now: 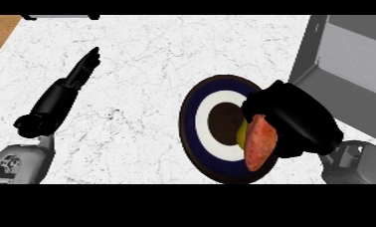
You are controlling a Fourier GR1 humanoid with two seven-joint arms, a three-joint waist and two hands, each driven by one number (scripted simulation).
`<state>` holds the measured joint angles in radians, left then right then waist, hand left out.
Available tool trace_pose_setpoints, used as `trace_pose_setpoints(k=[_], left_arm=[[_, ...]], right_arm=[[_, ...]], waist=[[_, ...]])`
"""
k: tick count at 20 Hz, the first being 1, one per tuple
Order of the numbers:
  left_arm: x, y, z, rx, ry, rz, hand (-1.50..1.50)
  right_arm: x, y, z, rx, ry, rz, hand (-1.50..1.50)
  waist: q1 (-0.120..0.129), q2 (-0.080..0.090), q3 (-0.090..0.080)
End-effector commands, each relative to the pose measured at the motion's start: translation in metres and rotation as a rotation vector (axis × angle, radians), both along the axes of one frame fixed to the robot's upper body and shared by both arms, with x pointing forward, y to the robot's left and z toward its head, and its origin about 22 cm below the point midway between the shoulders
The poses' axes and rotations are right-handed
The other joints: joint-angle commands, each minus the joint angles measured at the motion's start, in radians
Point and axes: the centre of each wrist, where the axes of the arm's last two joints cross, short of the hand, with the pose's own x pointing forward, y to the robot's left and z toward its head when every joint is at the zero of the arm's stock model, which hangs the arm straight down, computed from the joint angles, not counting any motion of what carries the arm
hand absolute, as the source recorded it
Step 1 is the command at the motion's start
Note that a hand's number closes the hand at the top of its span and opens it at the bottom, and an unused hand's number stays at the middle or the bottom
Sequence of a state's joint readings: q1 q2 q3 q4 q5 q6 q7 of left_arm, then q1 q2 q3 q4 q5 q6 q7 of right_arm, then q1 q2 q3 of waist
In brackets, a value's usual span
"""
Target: Pick the sweet potato from the plate and place it in the cardboard box
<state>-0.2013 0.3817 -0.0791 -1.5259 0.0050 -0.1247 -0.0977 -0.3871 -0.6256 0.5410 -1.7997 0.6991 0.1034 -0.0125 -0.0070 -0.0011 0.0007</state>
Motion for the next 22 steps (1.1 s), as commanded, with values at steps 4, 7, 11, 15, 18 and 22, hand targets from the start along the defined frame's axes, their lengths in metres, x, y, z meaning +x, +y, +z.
trace_pose_setpoints(k=[4, 7, 11, 15, 18, 22], left_arm=[[-0.002, 0.012, -0.007, 0.011, 0.016, 0.004, 0.00], [0.005, -0.004, 0.012, 0.009, -0.015, 0.015, 0.00], [0.002, 0.001, 0.021, 0.020, 0.008, -0.007, 0.00], [0.003, 0.001, 0.004, 0.004, -0.005, -0.014, 0.00], [0.004, -0.015, -0.005, 0.009, 0.000, -0.007, 0.00], [0.009, -0.013, 0.016, 0.012, -0.014, -0.023, 0.00]], right_arm=[[0.008, -0.053, 0.068, 0.206, -0.114, -0.174, 1.50], [0.021, -0.066, 0.082, 0.360, -0.094, -0.322, 1.50], [0.028, -0.098, 0.119, 0.430, -0.098, -0.478, 1.50], [0.062, -0.129, 0.115, 0.473, -0.118, -0.586, 1.50], [0.072, -0.154, 0.125, 0.481, -0.082, -0.621, 1.50], [0.101, -0.177, 0.114, 0.324, -0.129, -0.680, 1.50]], waist=[[-0.009, -0.001, -0.001], [0.001, -0.001, 0.000], [0.007, -0.003, -0.001], [0.018, 0.005, -0.001], [0.013, 0.004, -0.001], [0.031, 0.008, 0.000]])
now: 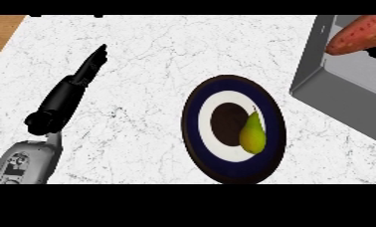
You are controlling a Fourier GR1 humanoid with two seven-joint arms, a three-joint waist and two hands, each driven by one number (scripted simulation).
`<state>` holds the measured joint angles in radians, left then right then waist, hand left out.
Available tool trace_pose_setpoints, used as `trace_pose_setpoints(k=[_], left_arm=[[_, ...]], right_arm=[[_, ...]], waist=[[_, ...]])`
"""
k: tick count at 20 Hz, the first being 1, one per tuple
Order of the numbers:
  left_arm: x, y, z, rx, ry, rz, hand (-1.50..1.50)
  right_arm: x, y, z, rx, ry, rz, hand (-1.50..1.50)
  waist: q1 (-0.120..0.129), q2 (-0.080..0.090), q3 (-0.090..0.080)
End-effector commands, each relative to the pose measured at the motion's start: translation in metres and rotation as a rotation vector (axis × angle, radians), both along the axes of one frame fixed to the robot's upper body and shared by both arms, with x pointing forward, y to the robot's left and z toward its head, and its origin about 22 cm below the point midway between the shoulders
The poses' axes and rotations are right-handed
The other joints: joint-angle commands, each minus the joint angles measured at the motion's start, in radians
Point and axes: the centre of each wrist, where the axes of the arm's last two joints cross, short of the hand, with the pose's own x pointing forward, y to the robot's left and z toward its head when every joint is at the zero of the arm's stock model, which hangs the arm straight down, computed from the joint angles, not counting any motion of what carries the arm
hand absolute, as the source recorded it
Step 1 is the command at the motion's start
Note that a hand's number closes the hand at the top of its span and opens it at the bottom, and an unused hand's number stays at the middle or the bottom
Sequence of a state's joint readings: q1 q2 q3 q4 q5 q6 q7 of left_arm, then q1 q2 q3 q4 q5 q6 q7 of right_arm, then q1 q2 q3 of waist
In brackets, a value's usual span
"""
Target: Pick the sweet potato from the plate and place it in the cardboard box
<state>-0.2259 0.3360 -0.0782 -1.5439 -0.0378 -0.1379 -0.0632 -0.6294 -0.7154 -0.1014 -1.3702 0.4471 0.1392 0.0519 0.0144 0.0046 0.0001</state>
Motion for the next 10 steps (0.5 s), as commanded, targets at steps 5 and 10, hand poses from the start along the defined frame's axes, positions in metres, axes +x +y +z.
trace_pose_setpoints(k=[5, 10], left_arm=[[0.007, -0.008, -0.003, -0.005, -0.005, -0.029, 0.00], [0.004, -0.003, 0.009, -0.004, -0.015, -0.045, 0.00]], right_arm=[[0.023, -0.063, -0.018, -0.164, 0.317, -0.066, 1.50], [0.030, -0.097, -0.030, -0.183, 0.448, -0.046, 1.50]], waist=[[0.021, 0.008, 0.000], [0.040, 0.011, 0.001]])
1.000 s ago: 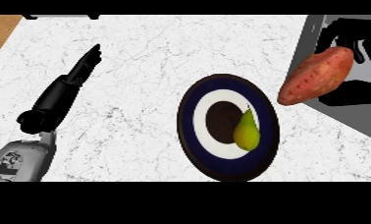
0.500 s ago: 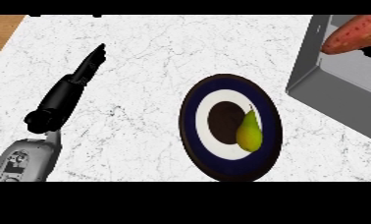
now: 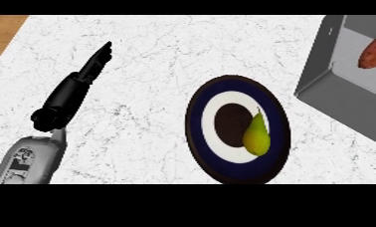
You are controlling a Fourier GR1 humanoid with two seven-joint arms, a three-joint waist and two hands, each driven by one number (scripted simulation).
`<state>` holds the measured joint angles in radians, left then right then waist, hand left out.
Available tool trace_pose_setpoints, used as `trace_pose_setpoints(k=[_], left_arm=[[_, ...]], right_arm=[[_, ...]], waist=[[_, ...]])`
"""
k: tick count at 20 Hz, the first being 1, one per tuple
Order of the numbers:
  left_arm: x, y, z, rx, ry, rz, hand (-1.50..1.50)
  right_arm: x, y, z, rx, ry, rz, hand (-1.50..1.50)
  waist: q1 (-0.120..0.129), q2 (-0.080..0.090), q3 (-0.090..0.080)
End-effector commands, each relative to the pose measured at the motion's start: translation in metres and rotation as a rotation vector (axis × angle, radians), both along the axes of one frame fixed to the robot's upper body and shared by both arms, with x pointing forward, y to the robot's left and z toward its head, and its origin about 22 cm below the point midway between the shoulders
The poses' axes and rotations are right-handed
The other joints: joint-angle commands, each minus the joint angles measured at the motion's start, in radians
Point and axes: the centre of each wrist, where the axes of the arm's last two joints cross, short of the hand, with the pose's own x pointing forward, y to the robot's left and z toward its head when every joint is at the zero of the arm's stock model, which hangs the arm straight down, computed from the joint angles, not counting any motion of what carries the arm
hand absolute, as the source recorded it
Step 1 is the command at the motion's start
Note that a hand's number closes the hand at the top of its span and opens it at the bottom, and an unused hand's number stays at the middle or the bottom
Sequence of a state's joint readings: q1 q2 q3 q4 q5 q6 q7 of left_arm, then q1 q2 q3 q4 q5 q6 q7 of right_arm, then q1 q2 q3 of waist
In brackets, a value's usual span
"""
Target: Pick the sweet potato from the plate and place it in the cardboard box
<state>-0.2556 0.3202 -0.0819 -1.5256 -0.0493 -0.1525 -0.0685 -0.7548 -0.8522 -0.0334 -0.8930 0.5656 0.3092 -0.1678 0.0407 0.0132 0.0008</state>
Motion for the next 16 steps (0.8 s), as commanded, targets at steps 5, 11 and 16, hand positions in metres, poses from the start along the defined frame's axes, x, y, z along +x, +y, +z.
trace_pose_setpoints(k=[5, 11, 16], left_arm=[[-0.001, 0.004, 0.004, 0.008, 0.003, -0.025, 0.00], [0.010, -0.004, 0.005, 0.008, -0.009, -0.019, 0.00], [0.000, 0.000, -0.003, 0.003, -0.005, -0.003, 0.00]], right_arm=[[0.000, -0.047, -0.016, -0.110, 0.269, -0.014, 1.50], [0.000, -0.058, -0.028, 0.006, 0.317, 0.186, -1.50], [0.003, -0.064, -0.010, 0.335, 0.057, 0.283, -1.50]], waist=[[0.019, 0.005, 0.001], [0.014, 0.011, 0.002], [0.007, 0.003, 0.003]])
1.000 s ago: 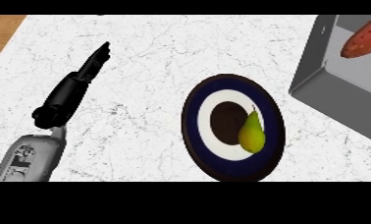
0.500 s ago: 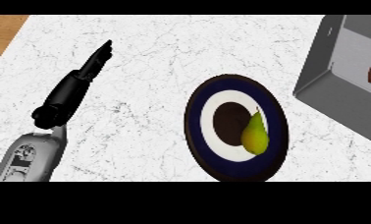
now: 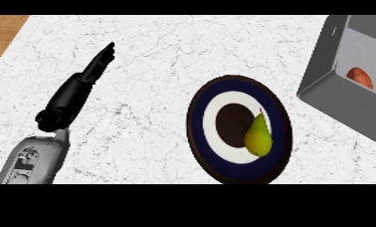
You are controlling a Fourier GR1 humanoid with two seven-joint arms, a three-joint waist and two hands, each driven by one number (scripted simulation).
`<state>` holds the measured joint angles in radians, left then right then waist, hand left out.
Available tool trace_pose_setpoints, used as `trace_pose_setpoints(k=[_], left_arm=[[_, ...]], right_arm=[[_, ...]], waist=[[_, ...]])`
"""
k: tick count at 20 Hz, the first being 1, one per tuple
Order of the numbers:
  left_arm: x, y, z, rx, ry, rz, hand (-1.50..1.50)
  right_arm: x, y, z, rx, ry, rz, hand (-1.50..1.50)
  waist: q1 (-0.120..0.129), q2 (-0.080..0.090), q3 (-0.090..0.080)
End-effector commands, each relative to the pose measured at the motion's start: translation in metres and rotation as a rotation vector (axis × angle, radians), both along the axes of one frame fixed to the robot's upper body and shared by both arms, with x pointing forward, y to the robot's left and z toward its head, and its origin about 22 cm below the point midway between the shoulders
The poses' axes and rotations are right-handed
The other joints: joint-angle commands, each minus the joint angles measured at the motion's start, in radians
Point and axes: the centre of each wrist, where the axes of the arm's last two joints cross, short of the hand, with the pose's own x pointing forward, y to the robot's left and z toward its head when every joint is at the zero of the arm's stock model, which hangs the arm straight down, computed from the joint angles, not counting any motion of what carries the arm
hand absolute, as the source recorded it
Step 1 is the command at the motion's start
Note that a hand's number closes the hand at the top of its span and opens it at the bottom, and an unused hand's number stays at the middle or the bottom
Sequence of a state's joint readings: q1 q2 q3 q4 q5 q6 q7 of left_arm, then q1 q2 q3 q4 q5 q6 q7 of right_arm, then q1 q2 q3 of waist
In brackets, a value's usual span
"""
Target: Pick the sweet potato from the plate and place it in the cardboard box
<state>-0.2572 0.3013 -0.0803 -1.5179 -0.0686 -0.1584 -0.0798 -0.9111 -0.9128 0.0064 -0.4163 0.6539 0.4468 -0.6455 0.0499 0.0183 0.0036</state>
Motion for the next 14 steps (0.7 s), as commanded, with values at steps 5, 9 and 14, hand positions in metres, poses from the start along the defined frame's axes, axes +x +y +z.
trace_pose_setpoints(k=[5, 9, 14], left_arm=[[-0.002, 0.005, -0.003, 0.004, 0.012, 0.018, 0.00], [-0.004, 0.000, -0.004, 0.001, 0.012, -0.003, 0.00], [0.004, -0.007, 0.008, -0.001, -0.007, -0.008, 0.00]], right_arm=[[0.005, -0.007, -0.010, 0.796, -0.204, -0.064, -1.50], [-0.002, -0.019, -0.003, 0.958, -0.180, -0.225, -1.50], [-0.037, -0.057, 0.000, 1.022, -0.261, -0.311, -1.50]], waist=[[-0.014, -0.008, 0.001], [0.002, 0.003, 0.000], [0.003, 0.015, 0.004]])
